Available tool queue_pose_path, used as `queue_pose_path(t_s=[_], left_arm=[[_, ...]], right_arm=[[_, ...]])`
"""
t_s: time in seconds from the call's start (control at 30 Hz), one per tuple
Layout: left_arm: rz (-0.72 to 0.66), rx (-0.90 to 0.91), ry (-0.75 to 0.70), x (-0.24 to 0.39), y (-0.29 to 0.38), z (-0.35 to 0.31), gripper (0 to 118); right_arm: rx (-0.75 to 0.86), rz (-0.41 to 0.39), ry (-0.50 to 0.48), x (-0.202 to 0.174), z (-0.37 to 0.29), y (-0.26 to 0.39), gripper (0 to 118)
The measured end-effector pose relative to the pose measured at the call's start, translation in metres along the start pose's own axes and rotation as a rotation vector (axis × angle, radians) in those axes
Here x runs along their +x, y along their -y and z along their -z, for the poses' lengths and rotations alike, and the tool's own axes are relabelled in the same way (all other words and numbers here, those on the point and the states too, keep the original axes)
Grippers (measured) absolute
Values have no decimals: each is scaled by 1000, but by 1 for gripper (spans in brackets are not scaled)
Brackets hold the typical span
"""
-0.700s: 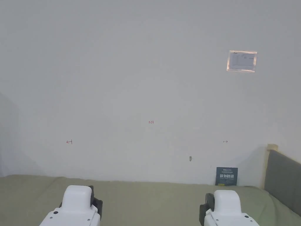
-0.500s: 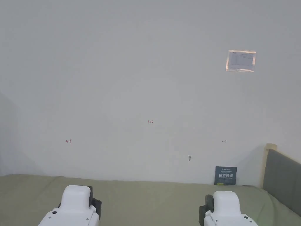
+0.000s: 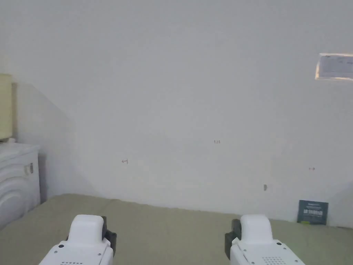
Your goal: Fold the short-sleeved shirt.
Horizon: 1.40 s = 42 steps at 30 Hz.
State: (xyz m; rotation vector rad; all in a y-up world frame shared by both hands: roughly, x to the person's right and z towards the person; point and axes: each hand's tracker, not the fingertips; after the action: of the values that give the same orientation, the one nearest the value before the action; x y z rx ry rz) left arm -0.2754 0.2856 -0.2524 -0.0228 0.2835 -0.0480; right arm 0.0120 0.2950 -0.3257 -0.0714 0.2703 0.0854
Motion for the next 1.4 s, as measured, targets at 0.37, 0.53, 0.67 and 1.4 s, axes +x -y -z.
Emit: queue_pose_path(t_s=[0.37, 0.53, 0.67, 1.4], left_arm=[[-11, -37, -332, -149, 12, -72, 0], [7, -92, -342, -155, 26, -66, 0], [-48, -229, -289, -161, 50, -38, 0], [-148, -969, -54, -186, 276, 195, 118]], right_arm=[[-9, 18, -316, -141, 20, 3, 0], [-49, 11, -328, -151, 27, 18, 0], [-94, -7, -323, -154, 43, 36, 0], [-330, -51, -325, -198, 174, 180, 0]])
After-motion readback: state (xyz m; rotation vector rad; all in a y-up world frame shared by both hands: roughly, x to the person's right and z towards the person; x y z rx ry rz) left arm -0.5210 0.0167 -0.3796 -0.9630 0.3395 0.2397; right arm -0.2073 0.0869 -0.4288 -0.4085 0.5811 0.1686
